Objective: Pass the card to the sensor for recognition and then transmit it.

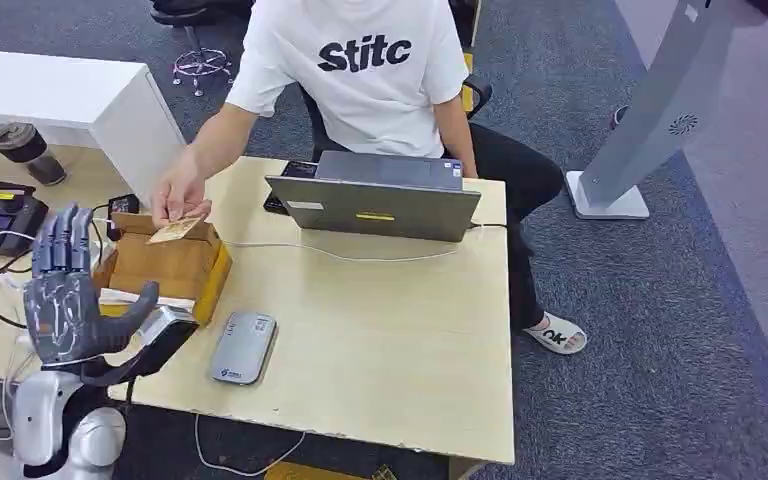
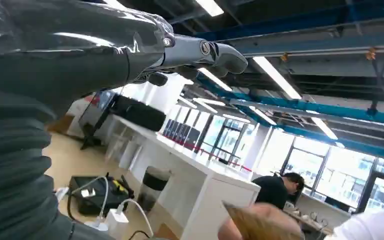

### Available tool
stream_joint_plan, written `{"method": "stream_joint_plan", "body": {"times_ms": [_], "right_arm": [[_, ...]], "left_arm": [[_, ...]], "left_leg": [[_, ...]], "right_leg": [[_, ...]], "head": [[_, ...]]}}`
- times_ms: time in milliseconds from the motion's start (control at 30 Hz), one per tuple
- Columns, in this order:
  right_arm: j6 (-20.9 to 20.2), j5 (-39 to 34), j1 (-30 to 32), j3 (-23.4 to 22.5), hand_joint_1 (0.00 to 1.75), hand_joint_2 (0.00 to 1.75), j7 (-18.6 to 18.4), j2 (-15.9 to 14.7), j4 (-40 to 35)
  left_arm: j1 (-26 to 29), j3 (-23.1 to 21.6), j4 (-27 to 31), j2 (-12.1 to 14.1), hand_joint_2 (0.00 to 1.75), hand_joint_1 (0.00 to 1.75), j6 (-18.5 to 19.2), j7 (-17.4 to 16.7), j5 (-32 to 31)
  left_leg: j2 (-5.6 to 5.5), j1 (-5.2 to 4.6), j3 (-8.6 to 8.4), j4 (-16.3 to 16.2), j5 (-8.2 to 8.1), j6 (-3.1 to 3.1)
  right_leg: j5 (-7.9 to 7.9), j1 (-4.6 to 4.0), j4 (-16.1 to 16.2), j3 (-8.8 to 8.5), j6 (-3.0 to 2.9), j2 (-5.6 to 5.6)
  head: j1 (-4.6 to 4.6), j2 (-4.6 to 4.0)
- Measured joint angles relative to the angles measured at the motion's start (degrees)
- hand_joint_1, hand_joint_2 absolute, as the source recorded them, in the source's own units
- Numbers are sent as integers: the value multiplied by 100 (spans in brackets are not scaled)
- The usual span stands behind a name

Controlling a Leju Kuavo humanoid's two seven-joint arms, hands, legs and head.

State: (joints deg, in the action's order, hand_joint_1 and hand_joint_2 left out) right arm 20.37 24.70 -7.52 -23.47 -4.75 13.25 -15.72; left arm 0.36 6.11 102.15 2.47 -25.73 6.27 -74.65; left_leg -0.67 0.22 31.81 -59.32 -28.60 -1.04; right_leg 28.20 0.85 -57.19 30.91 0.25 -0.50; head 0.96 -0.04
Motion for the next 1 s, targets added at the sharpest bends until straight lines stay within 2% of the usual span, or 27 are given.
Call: {"method": "stream_joint_plan", "body": {"times_ms": [167, 233, 533, 1000], "right_arm": [[-92, 37, -24, 113, 0, 175, -227, -2, 7], [-92, 65, -36, 170, 0, 175, -284, -2, 7], [-90, 111, -55, 284, 0, 175, -301, -2, 7], [-90, 111, -61, 310, 0, 175, -301, -2, 9]], "left_arm": [[-588, -633, -777, 125, 175, 0, -155, -689, -1045], [-771, -823, -1046, 155, 175, 0, -192, -819, -1079], [-1171, -1182, -1575, 208, 175, 0, -190, -924, -971], [-1239, -1272, -1737, 216, 175, 0, -190, -924, -963]], "left_leg": [[3, 0, 0, 0, 10, 3], [3, 0, 0, 0, 12, 2], [4, 1, 4, 0, 14, 3], [4, 1, 11, 0, 15, 4]], "right_leg": [[-11, 0, -1, 1, 1, -4], [-15, 0, -1, 2, 6, -6], [-15, 0, -1, 5, 6, -7], [-15, 0, -1, 11, 7, -7]], "head": [[2, 0], [0, 0], [2, 0], [0, 0]]}}
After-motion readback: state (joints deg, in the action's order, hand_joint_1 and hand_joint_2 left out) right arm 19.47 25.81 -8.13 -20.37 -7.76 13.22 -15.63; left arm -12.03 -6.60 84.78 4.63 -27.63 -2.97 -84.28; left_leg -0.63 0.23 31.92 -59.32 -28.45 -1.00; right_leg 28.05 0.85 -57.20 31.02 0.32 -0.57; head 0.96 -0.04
